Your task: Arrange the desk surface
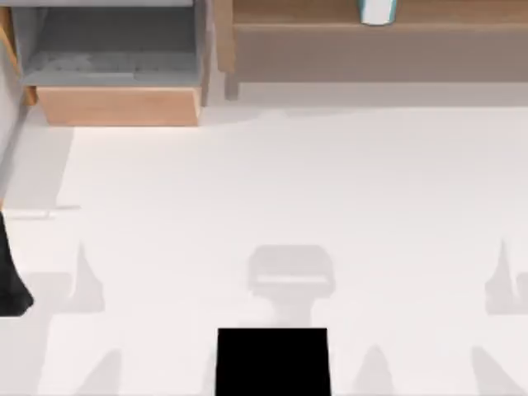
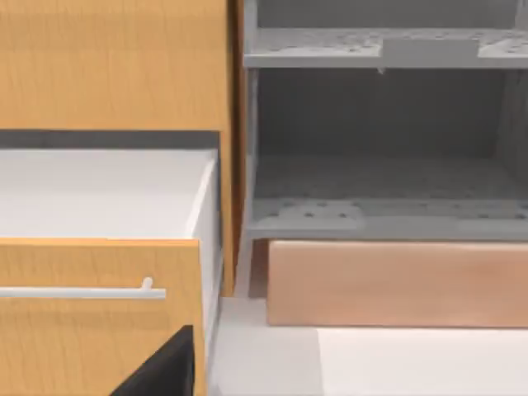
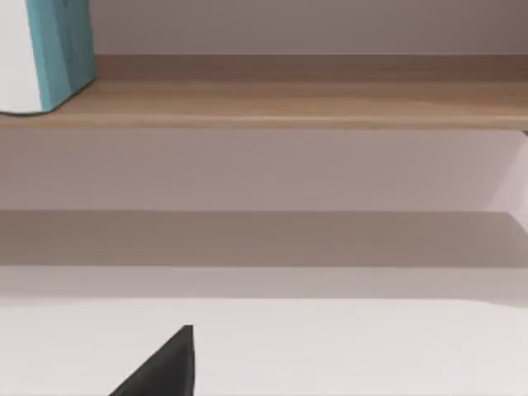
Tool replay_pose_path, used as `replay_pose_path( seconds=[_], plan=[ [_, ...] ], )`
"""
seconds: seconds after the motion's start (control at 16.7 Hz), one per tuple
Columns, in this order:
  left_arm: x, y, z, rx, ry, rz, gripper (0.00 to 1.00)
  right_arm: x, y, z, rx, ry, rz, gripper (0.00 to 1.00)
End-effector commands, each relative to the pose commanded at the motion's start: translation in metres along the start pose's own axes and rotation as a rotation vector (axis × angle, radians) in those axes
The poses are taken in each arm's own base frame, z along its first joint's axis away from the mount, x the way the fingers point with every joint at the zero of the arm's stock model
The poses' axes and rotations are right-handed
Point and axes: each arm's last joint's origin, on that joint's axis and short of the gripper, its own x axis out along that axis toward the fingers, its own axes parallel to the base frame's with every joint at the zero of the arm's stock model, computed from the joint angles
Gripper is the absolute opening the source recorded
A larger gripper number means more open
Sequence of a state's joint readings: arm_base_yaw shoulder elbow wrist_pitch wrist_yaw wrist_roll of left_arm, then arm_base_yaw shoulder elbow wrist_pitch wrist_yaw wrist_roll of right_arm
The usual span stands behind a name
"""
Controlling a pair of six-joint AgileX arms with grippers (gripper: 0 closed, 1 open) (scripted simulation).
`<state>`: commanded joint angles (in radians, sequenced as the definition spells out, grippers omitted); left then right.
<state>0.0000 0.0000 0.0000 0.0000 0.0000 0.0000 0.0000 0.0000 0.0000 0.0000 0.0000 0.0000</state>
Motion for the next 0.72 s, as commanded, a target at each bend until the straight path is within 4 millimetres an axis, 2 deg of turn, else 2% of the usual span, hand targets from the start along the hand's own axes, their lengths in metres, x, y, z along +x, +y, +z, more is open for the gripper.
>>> replay_pose_path(
  seconds=[0.18,0.36,0.54,0.72],
  plan=[
    [0.0,0.0,0.002,0.004,0.005,0.002,1.0,0.0,0.0,0.0,0.0,0.0,0.0,1.0],
    [0.001,0.003,0.02,0.038,0.057,0.024,1.0,0.0,0.0,0.0,0.0,0.0,0.0,1.0],
    [0.009,0.01,0.056,0.095,0.165,0.059,1.0,0.0,0.0,0.0,0.0,0.0,0.0,1.0],
    [0.032,0.021,0.104,0.156,0.321,0.089,1.0,0.0,0.0,0.0,0.0,0.0,0.0,1.0]
  ],
)
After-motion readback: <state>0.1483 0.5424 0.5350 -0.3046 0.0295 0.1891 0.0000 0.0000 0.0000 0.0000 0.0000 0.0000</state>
